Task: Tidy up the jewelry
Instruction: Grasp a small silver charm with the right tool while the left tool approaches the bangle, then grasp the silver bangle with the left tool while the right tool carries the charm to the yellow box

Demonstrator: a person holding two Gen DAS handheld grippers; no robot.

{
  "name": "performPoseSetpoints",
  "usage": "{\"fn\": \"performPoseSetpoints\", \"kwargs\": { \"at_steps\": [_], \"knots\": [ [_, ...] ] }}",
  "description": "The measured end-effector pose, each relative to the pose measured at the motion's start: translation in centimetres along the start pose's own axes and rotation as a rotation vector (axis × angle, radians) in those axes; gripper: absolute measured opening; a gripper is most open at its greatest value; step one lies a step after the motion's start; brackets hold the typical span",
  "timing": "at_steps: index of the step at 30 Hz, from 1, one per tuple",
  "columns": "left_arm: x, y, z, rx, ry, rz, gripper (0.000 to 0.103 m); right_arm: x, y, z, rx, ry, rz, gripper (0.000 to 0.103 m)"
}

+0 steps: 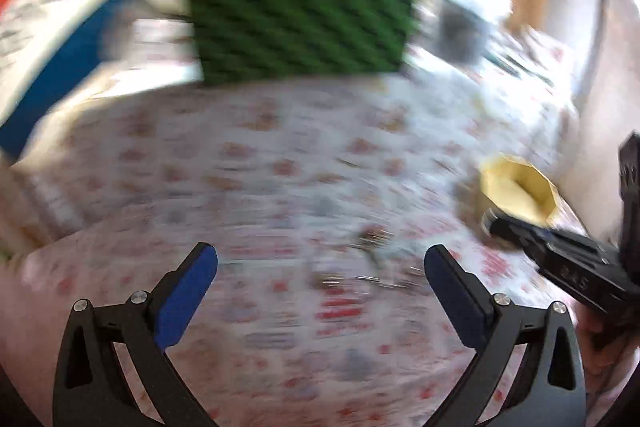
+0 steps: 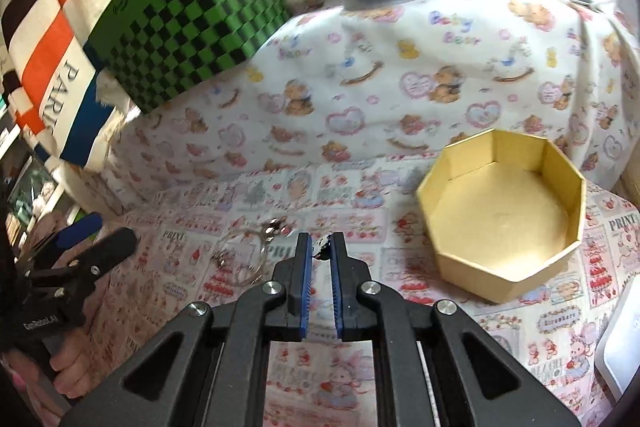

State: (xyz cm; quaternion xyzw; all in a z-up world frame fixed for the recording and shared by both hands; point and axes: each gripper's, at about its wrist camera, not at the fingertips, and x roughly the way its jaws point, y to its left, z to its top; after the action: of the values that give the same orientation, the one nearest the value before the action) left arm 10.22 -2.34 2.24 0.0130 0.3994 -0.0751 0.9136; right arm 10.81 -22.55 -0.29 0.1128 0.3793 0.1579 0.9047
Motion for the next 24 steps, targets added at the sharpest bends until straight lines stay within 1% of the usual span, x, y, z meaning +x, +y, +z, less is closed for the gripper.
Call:
{"fn": "performPoseSetpoints", "kwargs": {
  "at_steps": [2,4,6,7,9,11,14,15,16,18,20,22,23,24],
  "knots": [
    [2.2,-1.0,0.4,0.012,0.055,-0.006,0.103,-0.5,-0.4,0.1,-0.001,-0.045,-0.043,0.010],
    [4.6,-1.6,0.3,0.008,0.125,-0.026,0.103,-0.6,-0.8,0.3,0.010,-0.057,-0.042,0.010],
    [6.6,-1.8,0.0,-0.007,0.181,-0.055,0.103,-1.0,-1.4,0.5,0.041,-0.070,-0.020,0.010],
    [7.1,-1.8,-0.2,-0.014,0.187,-0.055,0.103,-1.1,-1.6,0.6,0.039,-0.080,-0.031,0.010],
    [7.5,-1.8,-0.6,-0.024,0.169,-0.054,0.103,-1.4,-1.5,0.7,0.012,-0.098,-0.073,0.010],
    [7.7,-1.6,-1.0,-0.037,0.152,-0.064,0.103,-1.1,-1.5,0.6,0.011,-0.095,-0.084,0.010],
    [7.9,-1.0,-1.5,-0.062,0.117,-0.045,0.103,-0.1,-1.6,0.5,0.022,-0.029,-0.044,0.010],
    [8.1,-0.9,-1.8,-0.066,0.117,-0.044,0.102,0.2,-1.5,0.4,0.013,-0.018,-0.054,0.010],
    [8.4,-0.6,-1.9,-0.070,0.125,-0.045,0.099,0.3,-1.4,0.3,0.006,-0.015,-0.068,0.010],
    [8.9,0.0,-2.1,-0.080,0.143,-0.047,0.085,0.5,-1.3,0.2,-0.005,-0.017,-0.078,0.010],
    [9.0,0.2,-2.0,-0.084,0.149,-0.056,0.082,0.5,-1.4,0.2,-0.003,-0.011,-0.074,0.010],
    [9.0,0.2,-2.1,-0.076,0.149,-0.082,0.080,0.5,-1.4,0.3,0.002,-0.001,-0.059,0.010],
    [9.0,0.2,-2.2,-0.070,0.153,-0.081,0.076,0.5,-1.4,0.3,0.007,-0.005,-0.050,0.010],
    [9.0,0.1,-2.2,-0.059,0.149,-0.058,0.072,0.4,-1.4,0.3,0.008,-0.009,-0.048,0.010]
  ]
}}
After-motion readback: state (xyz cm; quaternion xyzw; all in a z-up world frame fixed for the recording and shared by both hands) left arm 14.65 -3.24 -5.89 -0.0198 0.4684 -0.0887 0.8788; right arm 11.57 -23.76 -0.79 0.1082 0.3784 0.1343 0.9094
